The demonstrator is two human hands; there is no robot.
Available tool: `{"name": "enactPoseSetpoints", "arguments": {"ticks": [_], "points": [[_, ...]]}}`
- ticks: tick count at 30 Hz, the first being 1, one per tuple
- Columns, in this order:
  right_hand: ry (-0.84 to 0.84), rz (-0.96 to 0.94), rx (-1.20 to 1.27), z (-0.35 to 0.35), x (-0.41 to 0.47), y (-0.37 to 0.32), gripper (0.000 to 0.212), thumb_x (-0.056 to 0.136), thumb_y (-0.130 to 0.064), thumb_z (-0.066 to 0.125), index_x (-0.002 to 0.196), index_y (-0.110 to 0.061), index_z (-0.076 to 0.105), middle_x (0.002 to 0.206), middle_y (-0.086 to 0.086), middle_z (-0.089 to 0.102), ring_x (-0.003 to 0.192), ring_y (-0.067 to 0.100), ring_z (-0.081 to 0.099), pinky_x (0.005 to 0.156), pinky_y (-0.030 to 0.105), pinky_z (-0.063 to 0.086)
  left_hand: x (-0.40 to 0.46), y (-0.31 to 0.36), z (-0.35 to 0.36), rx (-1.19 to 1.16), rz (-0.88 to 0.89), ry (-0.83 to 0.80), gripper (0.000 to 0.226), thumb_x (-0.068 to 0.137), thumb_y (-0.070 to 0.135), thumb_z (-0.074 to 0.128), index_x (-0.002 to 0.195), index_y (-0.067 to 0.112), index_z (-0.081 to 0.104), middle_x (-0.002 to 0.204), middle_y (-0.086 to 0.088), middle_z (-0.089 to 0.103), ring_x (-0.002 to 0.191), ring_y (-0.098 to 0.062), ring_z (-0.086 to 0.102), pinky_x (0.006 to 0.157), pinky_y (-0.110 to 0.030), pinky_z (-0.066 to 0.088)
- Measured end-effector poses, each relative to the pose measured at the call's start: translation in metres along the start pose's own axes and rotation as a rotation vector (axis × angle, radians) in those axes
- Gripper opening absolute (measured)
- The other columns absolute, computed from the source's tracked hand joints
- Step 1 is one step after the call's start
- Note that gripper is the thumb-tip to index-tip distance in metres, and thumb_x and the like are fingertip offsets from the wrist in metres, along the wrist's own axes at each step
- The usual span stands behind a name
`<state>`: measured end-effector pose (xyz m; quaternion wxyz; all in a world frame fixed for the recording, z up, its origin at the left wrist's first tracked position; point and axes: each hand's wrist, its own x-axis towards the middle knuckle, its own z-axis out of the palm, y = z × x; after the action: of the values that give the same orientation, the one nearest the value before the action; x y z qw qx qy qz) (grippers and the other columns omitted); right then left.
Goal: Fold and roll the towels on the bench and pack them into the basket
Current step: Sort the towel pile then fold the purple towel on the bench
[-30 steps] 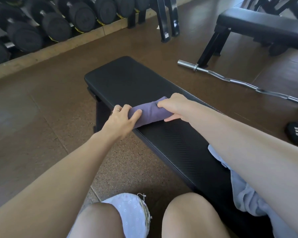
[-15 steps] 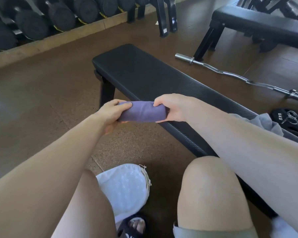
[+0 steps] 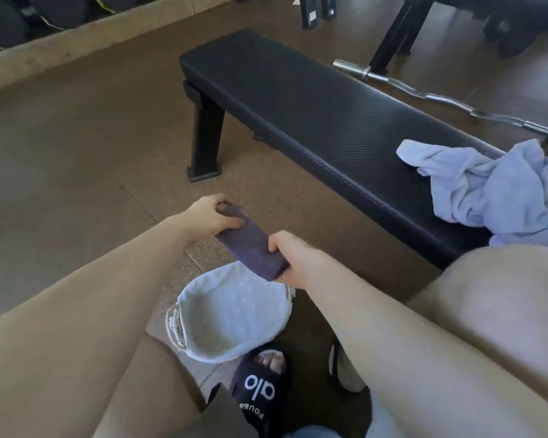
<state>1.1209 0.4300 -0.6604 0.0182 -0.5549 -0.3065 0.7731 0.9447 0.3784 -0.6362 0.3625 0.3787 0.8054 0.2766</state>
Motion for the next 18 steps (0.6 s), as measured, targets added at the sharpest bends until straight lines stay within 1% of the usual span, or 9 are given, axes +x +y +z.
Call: {"name": "enactPoseSetpoints", "arguments": {"ticks": [2, 4, 6, 8, 10, 12, 14, 16, 18], "points": [[0.109, -0.03, -0.045, -0.003, 0.029, 0.029, 0.016, 0.084, -0.012, 0.049, 0.092, -0.001, 0.058, 0.106, 0.019, 0.062, 0.103, 0.034, 0.06, 0.101, 0.048, 0.049, 0.011, -0.019, 0.023, 0.071, -0.024, -0.031, 0.039, 0.081, 0.019, 0.082, 0.116, 0.014, 0.066, 0.104, -0.006, 0.063, 0.091, -0.019, 0.058, 0.079, -0.031, 0.052], [0.213, -0.076, -0.091, -0.008, 0.054, 0.055, 0.01, 0.083, -0.012, 0.055, 0.088, -0.008, 0.062, 0.112, 0.018, 0.065, 0.105, 0.034, 0.062, 0.098, 0.051, 0.052, 0.025, -0.036, 0.045, 0.167, -0.024, -0.083, 0.039, 0.081, 0.021, 0.081, 0.116, 0.016, 0.064, 0.101, -0.003, 0.06, 0.088, -0.018, 0.055, 0.067, -0.018, 0.048], [0.312, -0.114, -0.103, -0.013, 0.069, 0.082, 0.013, 0.086, -0.015, 0.059, 0.099, -0.011, 0.063, 0.105, 0.011, 0.065, 0.101, 0.03, 0.062, 0.096, 0.044, 0.053, 0.036, -0.052, 0.066, 0.235, -0.001, -0.137, 0.036, 0.081, 0.021, 0.08, 0.114, 0.017, 0.064, 0.1, -0.001, 0.06, 0.087, -0.016, 0.055, 0.055, -0.006, 0.038], [0.378, -0.135, -0.142, -0.016, 0.076, 0.103, 0.023, 0.089, -0.016, 0.059, 0.112, -0.013, 0.063, 0.103, 0.006, 0.064, 0.102, 0.028, 0.061, 0.091, 0.037, 0.049, 0.045, -0.068, 0.085, 0.262, 0.033, -0.201, 0.035, 0.08, 0.02, 0.079, 0.111, 0.017, 0.064, 0.102, 0.0, 0.062, 0.088, -0.016, 0.055, 0.059, -0.009, 0.04], [0.4, -0.136, -0.188, -0.019, 0.084, 0.118, 0.017, 0.092, -0.018, 0.058, 0.107, -0.013, 0.063, 0.106, 0.005, 0.065, 0.103, 0.025, 0.061, 0.091, 0.034, 0.047, 0.053, -0.08, 0.1, 0.296, 0.053, -0.25, 0.035, 0.078, 0.019, 0.079, 0.11, 0.017, 0.063, 0.104, -0.002, 0.064, 0.088, -0.016, 0.055, 0.066, -0.019, 0.042], [0.415, -0.15, -0.24, -0.023, 0.09, 0.125, 0.008, 0.094, -0.016, 0.057, 0.101, -0.016, 0.061, 0.1, 0.001, 0.063, 0.097, 0.019, 0.062, 0.088, 0.03, 0.045, 0.06, -0.09, 0.111, 0.315, 0.052, -0.286, 0.034, 0.077, 0.017, 0.077, 0.108, 0.018, 0.062, 0.103, -0.004, 0.065, 0.084, -0.016, 0.053, 0.064, -0.022, 0.042], [0.415, -0.203, -0.323, -0.024, 0.093, 0.129, 0.026, 0.094, -0.014, 0.054, 0.119, -0.014, 0.061, 0.109, -0.001, 0.063, 0.101, 0.016, 0.06, 0.091, 0.028, 0.043, 0.067, -0.097, 0.119, 0.321, 0.056, -0.313, 0.032, 0.078, 0.016, 0.074, 0.107, 0.019, 0.06, 0.101, -0.005, 0.065, 0.081, -0.016, 0.051, 0.061, -0.02, 0.04], [0.427, -0.262, -0.364, -0.021, 0.096, 0.132, 0.049, 0.091, -0.013, 0.052, 0.14, -0.014, 0.053, 0.13, 0.001, 0.061, 0.12, 0.02, 0.056, 0.102, 0.03, 0.043, 0.072, -0.103, 0.123, 0.311, 0.058, -0.322, 0.032, 0.078, 0.016, 0.074, 0.106, 0.02, 0.059, 0.099, -0.004, 0.064, 0.081, -0.017, 0.052, 0.06, -0.019, 0.04], [0.436, -0.27, -0.401, -0.02, 0.106, 0.127, 0.047, 0.091, -0.014, 0.052, 0.139, -0.013, 0.052, 0.13, 0.002, 0.06, 0.119, 0.019, 0.056, 0.096, 0.028, 0.044, 0.077, -0.109, 0.122, 0.282, 0.058, -0.292, 0.032, 0.078, 0.015, 0.073, 0.106, 0.021, 0.058, 0.098, -0.004, 0.064, 0.084, -0.019, 0.054, 0.063, -0.021, 0.042]]}}
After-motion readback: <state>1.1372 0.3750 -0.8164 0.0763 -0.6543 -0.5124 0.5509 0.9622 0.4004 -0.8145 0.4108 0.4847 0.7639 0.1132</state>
